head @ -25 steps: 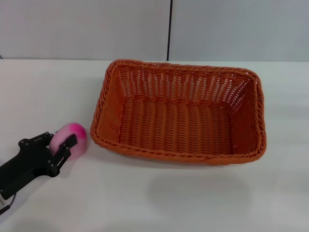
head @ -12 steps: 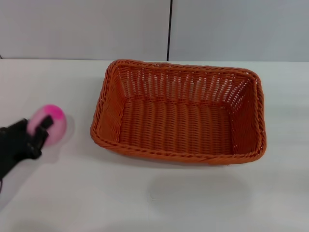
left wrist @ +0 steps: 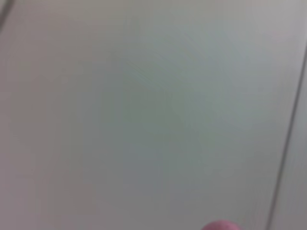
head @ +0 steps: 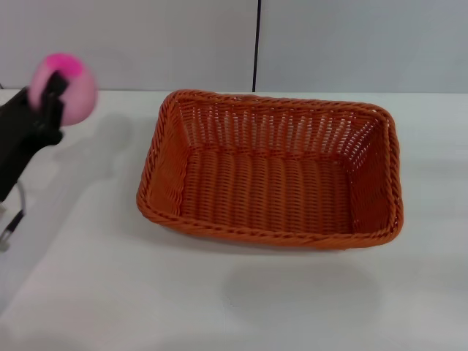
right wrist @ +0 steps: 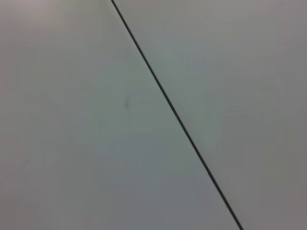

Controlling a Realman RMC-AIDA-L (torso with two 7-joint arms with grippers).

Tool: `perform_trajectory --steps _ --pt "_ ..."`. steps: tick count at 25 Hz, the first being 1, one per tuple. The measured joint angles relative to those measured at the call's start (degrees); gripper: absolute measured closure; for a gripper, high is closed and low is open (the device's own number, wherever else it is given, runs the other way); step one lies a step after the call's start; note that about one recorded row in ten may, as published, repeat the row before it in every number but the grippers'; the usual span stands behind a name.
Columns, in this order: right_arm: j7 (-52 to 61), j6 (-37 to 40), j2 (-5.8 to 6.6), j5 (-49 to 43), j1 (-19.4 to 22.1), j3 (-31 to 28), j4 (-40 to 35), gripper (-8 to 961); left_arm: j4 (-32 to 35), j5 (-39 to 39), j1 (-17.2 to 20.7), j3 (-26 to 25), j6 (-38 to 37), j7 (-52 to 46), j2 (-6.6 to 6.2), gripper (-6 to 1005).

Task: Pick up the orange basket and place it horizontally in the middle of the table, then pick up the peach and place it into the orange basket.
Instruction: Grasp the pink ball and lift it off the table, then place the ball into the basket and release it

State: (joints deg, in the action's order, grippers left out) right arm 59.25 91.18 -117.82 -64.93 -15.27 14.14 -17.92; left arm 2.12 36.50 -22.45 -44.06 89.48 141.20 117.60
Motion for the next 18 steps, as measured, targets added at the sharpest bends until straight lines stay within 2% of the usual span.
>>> perform_trajectory --steps 1,4,8,10,11,14,18 --pt "0.0 0.28 -0.29 0.05 0.01 -0.05 0.09 585 -0.96 -0.2 -1.75 1.17 -0.26 -1.5 0.25 867" --pt "-0.04 0.32 -0.38 0.07 0.06 -0.08 0.68 585 -2.85 -0.3 -2.55 2.76 -0.66 -2.03 0.38 895" --pt "-0.26 0.32 -0.22 0.1 0.06 -0.09 1.67 585 -7.38 -0.37 -4.57 8.75 -2.22 -1.6 0.51 925" --pt "-0.27 0.31 -0.21 0.11 0.03 -0.09 1.67 585 -7.56 -0.38 -5.21 10.35 -2.44 -1.61 0.53 933" --pt "-0.27 0.31 -0.21 0.12 0.02 -0.08 1.67 585 -7.67 -0.39 -6.73 13.83 -3.34 -1.87 0.51 937" --pt "-0.25 0.13 -0.22 0.14 -0.14 -0.08 1.67 585 -7.86 -0.4 -7.78 15.94 -4.97 -2.15 0.56 949" --pt "-0.24 -0.11 -0.23 0.15 -0.27 -0.08 1.66 585 -9.65 -0.39 -8.23 16.34 -9.32 -2.34 0.73 823"
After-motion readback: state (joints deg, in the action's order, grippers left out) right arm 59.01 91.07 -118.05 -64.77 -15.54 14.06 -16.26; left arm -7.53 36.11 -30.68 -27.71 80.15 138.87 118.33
